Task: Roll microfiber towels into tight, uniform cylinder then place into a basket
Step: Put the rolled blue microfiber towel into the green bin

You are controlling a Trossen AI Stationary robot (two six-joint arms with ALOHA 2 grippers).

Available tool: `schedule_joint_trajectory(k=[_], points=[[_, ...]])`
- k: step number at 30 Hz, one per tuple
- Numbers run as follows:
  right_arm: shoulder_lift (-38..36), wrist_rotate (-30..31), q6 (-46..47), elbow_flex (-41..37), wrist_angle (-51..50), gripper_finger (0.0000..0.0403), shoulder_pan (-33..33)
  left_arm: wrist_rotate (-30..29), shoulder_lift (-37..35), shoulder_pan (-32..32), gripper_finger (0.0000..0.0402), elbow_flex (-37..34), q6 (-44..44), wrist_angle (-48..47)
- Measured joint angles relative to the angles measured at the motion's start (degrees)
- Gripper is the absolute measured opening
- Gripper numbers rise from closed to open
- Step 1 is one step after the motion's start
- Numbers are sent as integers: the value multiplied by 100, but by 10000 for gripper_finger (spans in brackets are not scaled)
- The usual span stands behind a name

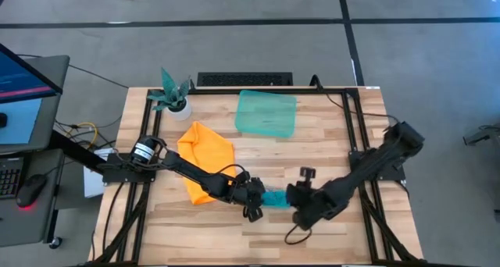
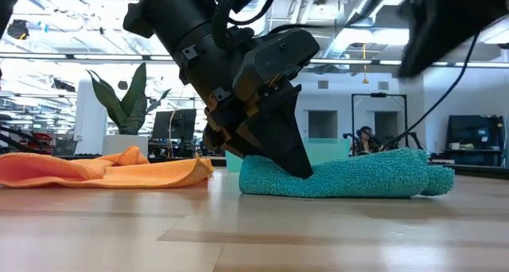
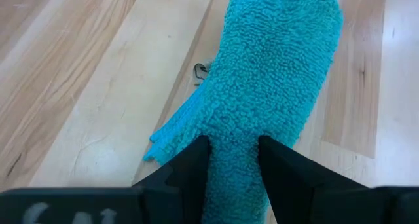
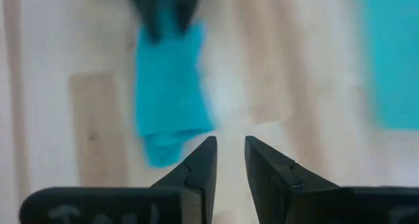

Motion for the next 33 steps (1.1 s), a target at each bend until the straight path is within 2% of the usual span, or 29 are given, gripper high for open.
schedule_joint_trajectory(k=[5,9,14,17,22,27,33], points=[[-1009,1324,592,-347,-290,102,494,-4,0,-2,130,0,37,2],[-1711,1822,1509,-1148,139,102,833,-11,0,-4,130,0,68,0],[-2197,1450,2738,-2220,957,102,850,-11,0,-4,130,0,63,0],[-2251,1241,3150,-2728,1720,102,788,-11,0,-4,130,0,63,3],[-2250,824,2790,-3191,2746,102,582,-13,2,-4,130,-4,61,30],[-2249,318,2108,-3237,3517,108,175,-17,4,-2,130,-12,59,125],[-2249,-508,1635,-3237,3844,155,-449,-15,4,-4,130,-9,68,175]])
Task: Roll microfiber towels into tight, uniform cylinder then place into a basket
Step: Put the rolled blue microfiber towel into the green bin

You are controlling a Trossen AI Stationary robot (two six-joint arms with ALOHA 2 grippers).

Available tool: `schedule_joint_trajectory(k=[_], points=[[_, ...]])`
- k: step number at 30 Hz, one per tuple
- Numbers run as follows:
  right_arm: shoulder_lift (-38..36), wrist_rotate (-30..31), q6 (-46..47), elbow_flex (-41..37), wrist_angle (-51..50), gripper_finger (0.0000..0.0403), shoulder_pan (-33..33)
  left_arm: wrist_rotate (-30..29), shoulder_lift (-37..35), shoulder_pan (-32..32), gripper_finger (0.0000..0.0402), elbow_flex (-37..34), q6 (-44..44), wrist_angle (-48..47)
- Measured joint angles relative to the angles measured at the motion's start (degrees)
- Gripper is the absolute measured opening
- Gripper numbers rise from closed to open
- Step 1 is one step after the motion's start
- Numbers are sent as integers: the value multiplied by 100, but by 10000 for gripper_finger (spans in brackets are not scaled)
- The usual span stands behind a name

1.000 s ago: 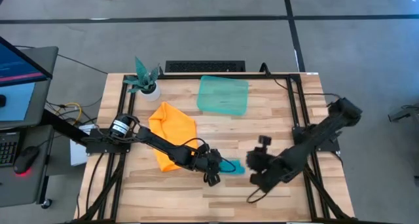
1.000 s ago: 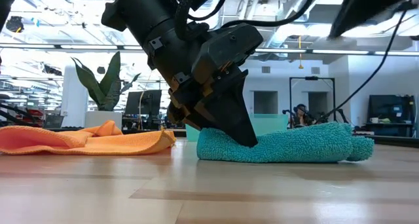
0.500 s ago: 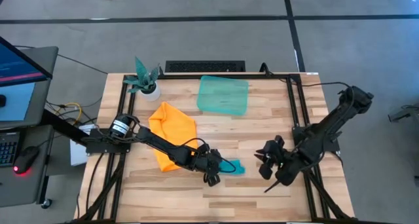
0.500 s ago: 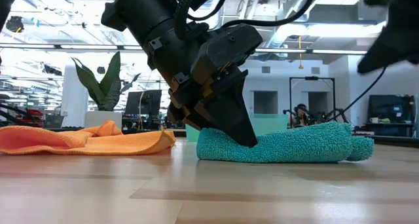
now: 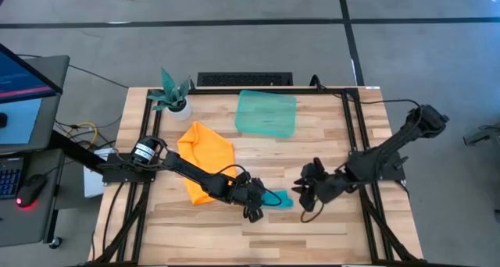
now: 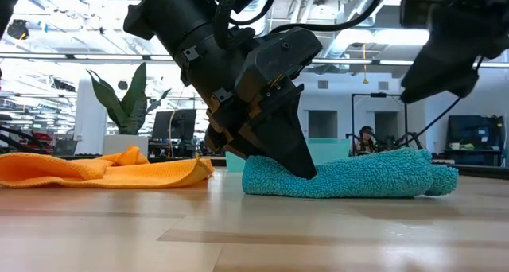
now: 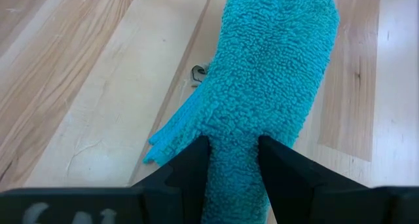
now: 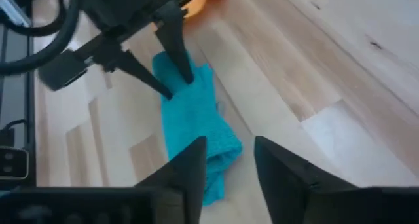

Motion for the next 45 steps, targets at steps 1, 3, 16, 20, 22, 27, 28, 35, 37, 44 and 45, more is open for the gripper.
schedule_joint_trajectory(k=[1,3,16,20,22,27,28,35,37,44,45], points=[[0,-86,-11,0,-1,166,-83,0,0,0,130,0,0,-2],[0,-276,-15,0,-11,189,-248,0,0,0,130,0,4,-1],[1239,-766,-200,9,1256,225,-538,4,0,0,130,2,90,4],[1711,-941,-114,9,1501,224,-661,4,0,0,130,2,90,4],[1875,-1163,-27,7,1491,224,-737,4,0,0,130,2,90,4],[2271,-1835,66,17,1907,223,-880,5,0,0,130,2,90,7],[2334,-1924,62,22,2016,223,-902,7,0,0,130,2,90,11],[2476,-2386,-33,35,2226,221,-935,8,0,0,130,4,90,9],[2483,-2536,-37,35,2240,213,-935,13,0,0,130,7,90,6],[2505,-2831,-20,23,2204,125,-938,17,0,0,130,9,90,9],[2508,-2856,-8,20,2197,107,-944,16,0,0,130,9,90,9]])
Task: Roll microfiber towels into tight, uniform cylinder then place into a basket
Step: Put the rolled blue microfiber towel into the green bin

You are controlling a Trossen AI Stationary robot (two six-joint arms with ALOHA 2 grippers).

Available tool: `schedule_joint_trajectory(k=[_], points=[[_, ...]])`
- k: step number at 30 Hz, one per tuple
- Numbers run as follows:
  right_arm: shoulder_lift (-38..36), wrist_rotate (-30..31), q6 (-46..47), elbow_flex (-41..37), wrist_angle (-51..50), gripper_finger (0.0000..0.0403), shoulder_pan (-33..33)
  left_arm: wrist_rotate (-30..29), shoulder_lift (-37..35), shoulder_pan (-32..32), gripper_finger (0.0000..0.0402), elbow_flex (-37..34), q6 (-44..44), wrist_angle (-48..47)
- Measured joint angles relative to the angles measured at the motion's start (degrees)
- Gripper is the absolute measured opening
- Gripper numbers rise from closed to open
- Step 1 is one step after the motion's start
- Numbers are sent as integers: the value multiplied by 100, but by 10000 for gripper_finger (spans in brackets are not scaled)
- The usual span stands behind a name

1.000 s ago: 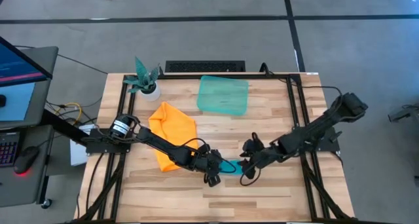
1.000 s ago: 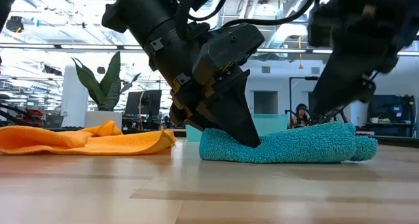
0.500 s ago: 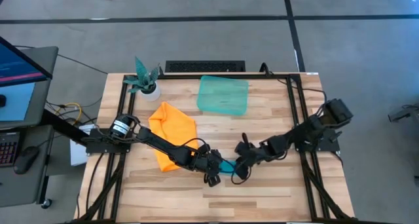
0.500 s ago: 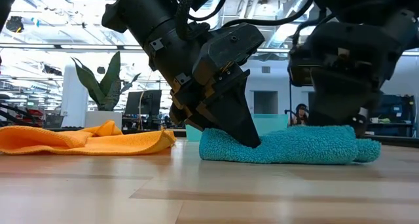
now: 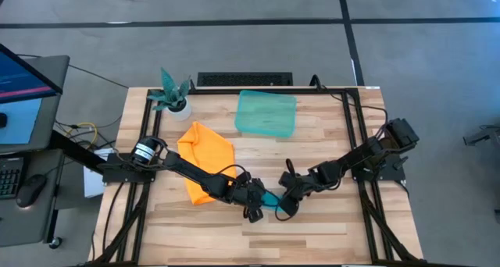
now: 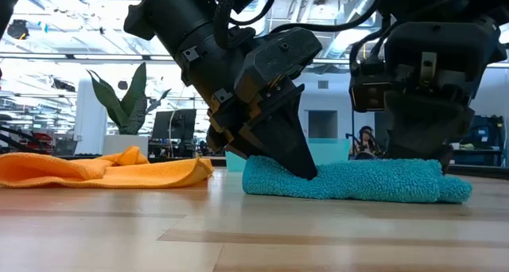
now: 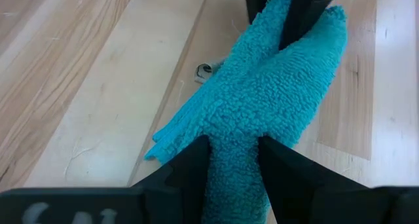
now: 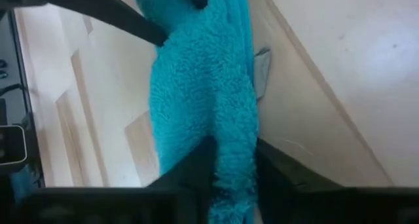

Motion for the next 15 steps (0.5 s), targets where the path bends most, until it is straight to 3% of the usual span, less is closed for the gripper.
schedule_joint_trajectory(k=[6,12,15], points=[[1,-52,-3,-3,-9,14,0,-160,6,-4,102,0,246,2],[1,-35,-91,-4,-9,31,2,-126,2,-19,28,0,524,-2],[1,12,-189,-4,-9,30,3,-35,2,-17,9,-2,622,0]])
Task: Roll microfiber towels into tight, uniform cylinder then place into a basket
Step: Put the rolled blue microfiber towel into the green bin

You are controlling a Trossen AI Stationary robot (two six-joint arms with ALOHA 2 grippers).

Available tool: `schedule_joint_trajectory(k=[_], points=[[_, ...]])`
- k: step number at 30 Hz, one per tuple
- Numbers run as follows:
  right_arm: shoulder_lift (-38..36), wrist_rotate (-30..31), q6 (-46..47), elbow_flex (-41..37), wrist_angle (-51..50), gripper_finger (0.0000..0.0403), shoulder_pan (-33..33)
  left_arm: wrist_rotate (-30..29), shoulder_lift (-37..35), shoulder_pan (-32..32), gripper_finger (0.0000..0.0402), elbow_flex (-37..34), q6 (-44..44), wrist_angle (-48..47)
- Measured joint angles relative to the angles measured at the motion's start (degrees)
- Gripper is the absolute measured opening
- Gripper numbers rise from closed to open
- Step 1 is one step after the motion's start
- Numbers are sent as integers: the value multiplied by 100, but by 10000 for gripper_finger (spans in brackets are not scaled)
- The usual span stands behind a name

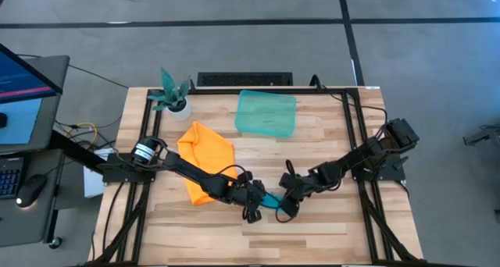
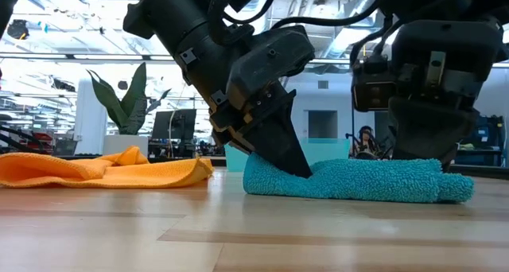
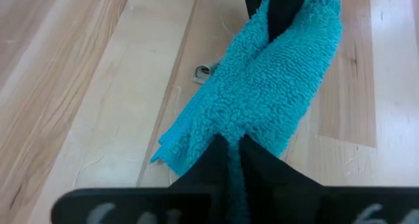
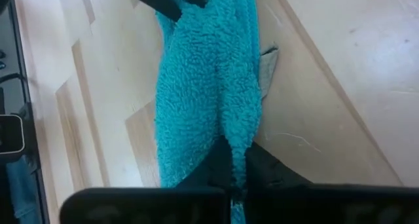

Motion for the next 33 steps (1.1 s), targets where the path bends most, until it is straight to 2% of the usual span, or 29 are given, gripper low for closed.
schedule_joint_trajectory(k=[4,10,13,18,22,25,29,33], points=[[0,126,-114,-2,-11,41,-22,9,-1,0,21,0,12,5],[-1,100,-322,-2,-3,111,-153,30,0,0,30,0,-1,14],[-105,-177,-462,-5,-36,147,-281,44,0,0,23,0,-1,20],[-622,-161,-754,-49,-420,174,-493,46,0,0,21,0,-6,20],[-1357,250,-1068,-31,-1081,173,-561,49,0,-1,24,0,-8,18],[-1865,668,-1275,-33,-1392,167,-365,48,0,-2,23,0,-10,16],[-2297,1395,-1565,-26,-1324,161,307,48,0,-2,23,0,-16,16],[-2231,2426,-2130,-24,-1046,152,1266,48,0,-2,23,0,-106,16]])
